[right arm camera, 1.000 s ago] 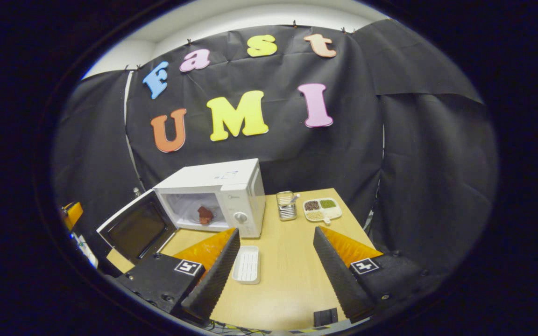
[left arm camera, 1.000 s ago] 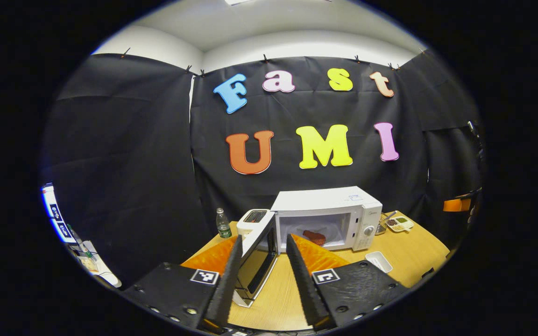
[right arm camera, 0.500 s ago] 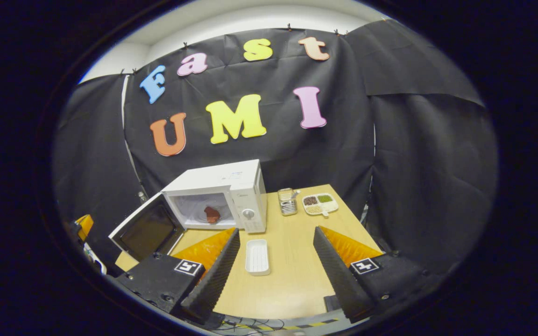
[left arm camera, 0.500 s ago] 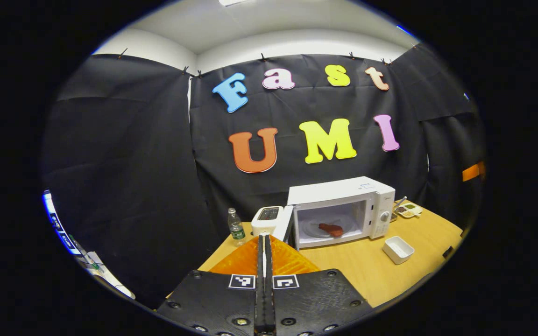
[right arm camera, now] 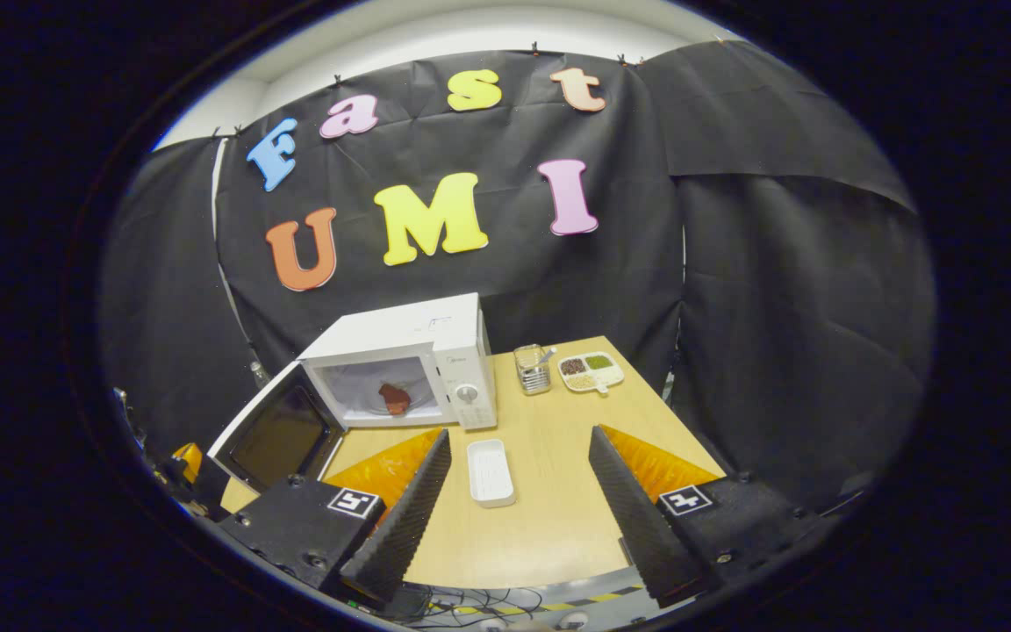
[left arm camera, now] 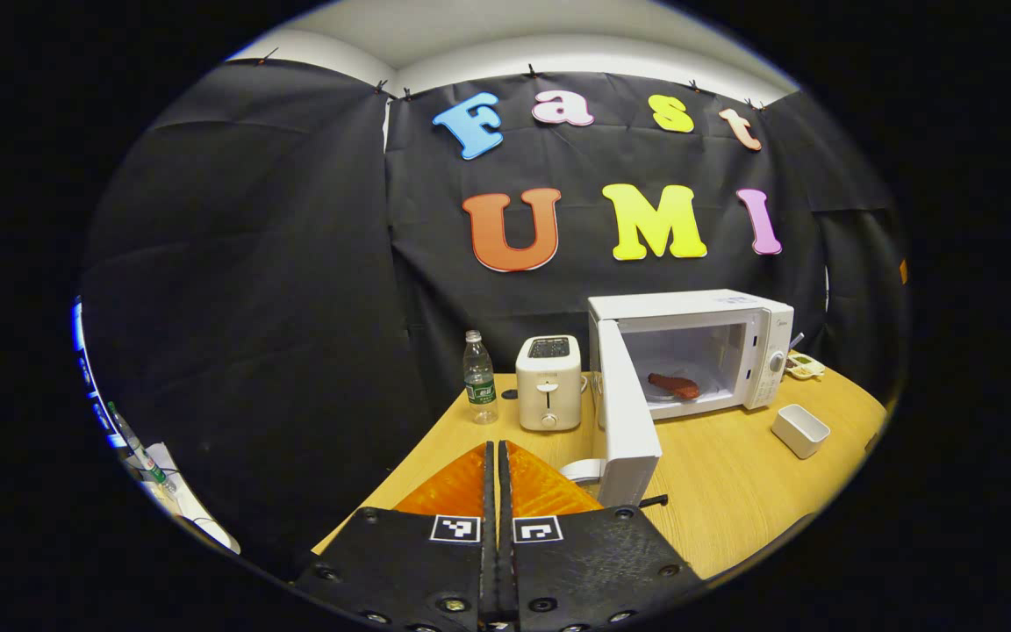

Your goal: Open the microwave oven with the left hand, put the food in, and close the microwave oven.

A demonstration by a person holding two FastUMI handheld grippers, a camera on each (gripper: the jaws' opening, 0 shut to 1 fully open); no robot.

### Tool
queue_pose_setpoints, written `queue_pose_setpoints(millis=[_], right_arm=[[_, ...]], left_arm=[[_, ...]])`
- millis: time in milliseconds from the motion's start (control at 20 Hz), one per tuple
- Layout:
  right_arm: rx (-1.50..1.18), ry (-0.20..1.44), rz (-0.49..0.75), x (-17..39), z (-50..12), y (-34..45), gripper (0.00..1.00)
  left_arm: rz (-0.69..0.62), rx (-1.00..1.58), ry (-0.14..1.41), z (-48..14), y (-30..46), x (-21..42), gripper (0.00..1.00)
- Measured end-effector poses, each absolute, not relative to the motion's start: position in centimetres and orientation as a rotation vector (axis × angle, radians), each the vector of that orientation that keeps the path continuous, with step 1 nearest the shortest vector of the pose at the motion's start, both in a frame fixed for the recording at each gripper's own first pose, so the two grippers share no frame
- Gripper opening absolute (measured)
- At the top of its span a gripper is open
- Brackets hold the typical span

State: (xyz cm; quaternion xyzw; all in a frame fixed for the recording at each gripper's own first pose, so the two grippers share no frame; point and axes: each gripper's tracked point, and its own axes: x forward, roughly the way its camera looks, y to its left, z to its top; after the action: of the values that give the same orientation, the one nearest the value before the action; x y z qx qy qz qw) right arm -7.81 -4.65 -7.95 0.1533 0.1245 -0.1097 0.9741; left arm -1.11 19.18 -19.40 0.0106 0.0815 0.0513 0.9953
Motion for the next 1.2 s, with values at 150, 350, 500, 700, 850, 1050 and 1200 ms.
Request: queue_pose_setpoints(millis=[150,350,500,700,850,1050,1200], right_arm=[[0.299,0.255,-0.22,-8.1,-7.5,-3.8,0.9],[0.264,0.284,-0.21,-7.8,-8.3,-4.0,0.91],[0.26,0.309,-0.191,-7.1,-8.9,-4.4,1.0],[0.26,0.318,-0.191,-6.5,-9.0,-5.3,0.9],[0.272,0.338,-0.201,-6.5,-10.0,-6.3,0.91],[0.287,0.341,-0.24,-6.9,-10.9,-8.3,0.9],[0.295,0.339,-0.263,-7.2,-11.1,-9.8,0.9]], left_arm=[[0.063,0.017,0.193,-21.2,18.1,0.4,0.0],[0.056,0.01,0.198,-21.5,16.9,0.7,0.0],[0.031,-0.012,0.212,-21.9,14.8,0.6,0.0],[-0.062,-0.034,0.201,-21.5,9.3,0.8,0.0],[-0.144,-0.013,0.19,-21.4,4.6,1.7,0.0],[-0.262,-0.002,0.183,-20.7,-1.5,3.2,0.0],[-0.342,0.025,0.17,-20.3,-5.6,4.8,0.0]])
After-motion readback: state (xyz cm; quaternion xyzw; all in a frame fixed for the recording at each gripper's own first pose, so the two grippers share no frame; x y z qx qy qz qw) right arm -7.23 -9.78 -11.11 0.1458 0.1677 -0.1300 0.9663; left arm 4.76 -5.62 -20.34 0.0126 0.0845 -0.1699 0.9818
